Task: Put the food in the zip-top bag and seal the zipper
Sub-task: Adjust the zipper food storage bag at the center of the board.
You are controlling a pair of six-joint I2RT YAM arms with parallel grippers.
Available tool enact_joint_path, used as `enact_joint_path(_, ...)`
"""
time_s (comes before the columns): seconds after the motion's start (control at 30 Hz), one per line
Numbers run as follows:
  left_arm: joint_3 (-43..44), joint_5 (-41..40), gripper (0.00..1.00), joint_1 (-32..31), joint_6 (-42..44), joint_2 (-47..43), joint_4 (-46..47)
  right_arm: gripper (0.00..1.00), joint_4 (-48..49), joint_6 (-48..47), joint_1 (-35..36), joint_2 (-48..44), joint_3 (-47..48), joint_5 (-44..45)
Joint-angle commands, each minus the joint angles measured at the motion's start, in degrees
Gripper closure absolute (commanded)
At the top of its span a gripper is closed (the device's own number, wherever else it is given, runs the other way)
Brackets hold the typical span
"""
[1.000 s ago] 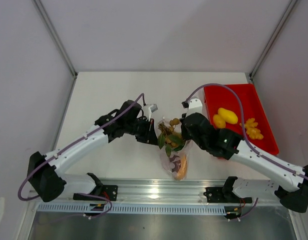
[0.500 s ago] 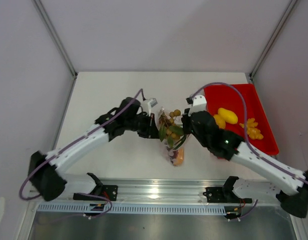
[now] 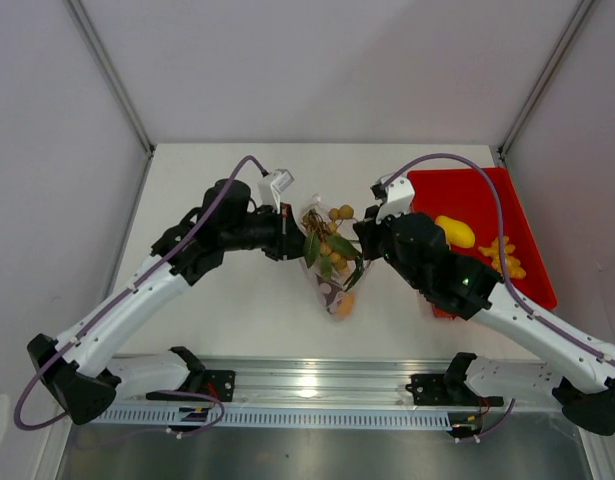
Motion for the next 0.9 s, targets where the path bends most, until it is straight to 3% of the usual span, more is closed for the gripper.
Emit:
enact_joint_path(0.0, -0.3, 4.4, 0.99, 0.0, 0.2, 1.0, 1.6, 1.00, -2.4, 3.0, -0.6, 1.6, 1.2, -1.3)
enact_joint_path(0.13, -0.2, 6.6, 0.99, 0.1, 1.3, 0.3, 3.3, 1.00, -3.7, 3.6, -0.8, 2.1, 1.3, 1.0)
enact_joint_path(0.23, 1.9, 3.9, 0.99, 0.8, 2.7, 0.4, 1.0, 1.00, -3.4, 3.5, -1.1, -0.2, 1.8, 8.4)
enact_joint_path(0.3, 3.1, 2.4, 0.99, 1.7, 0.6, -0.2, 0.3, 1.00, 4.3, 0.1, 2.1, -4.6, -0.1, 11.9)
enact_joint_path(0.33, 3.0, 2.2, 1.00, 1.6, -0.1, -1.3, 0.9, 1.00, 9.2, -6.5, 3.8, -11.1, -4.1, 11.2)
enact_joint_path(0.37, 2.4, 2.6, 0.99, 1.4, -0.5, -3.1, 4.7, 1.00, 16.1, -8.7, 5.1, -13.5, -5.0, 10.4)
enact_joint_path(0.4, 1.9, 2.0, 0.99, 1.0, -0.8, -6.6, 6.4, 1.00, 17.1, -10.0, 5.2, -14.7, -4.8, 10.6)
enact_joint_path(0.47, 2.6, -1.9, 0.99, 1.8, 0.8, -7.2, 5.4, 1.00, 14.5, -11.5, 2.5, -12.3, -0.4, 8.6)
enact_joint_path(0.53, 9.7, 1.1, 0.99, 5.5, 0.5, 0.5, 1.3, 1.00, 13.0, -10.5, -5.7, -7.9, 2.7, 1.1)
enact_joint_path(0.6, 15.2, 6.1, 0.99, 5.8, -0.4, 5.0, -0.9, 1.00, 8.1, -9.7, -8.9, -0.8, 9.8, -2.7)
enact_joint_path(0.67, 15.8, 3.9, 0.99, 1.5, 0.3, 1.8, 1.9, 1.00, 9.7, -12.2, -3.7, -1.7, 10.7, -0.2)
enact_joint_path(0.7, 15.7, -0.9, 0.99, 0.0, 0.4, 0.1, 1.8, 1.00, 11.7, -13.8, -1.5, -2.9, 9.6, 1.2)
enact_joint_path(0.87, 16.1, 0.2, 0.99, 0.1, 1.8, 2.1, -5.8, 1.00, 1.7, -9.3, -3.3, 2.4, 14.5, -0.3)
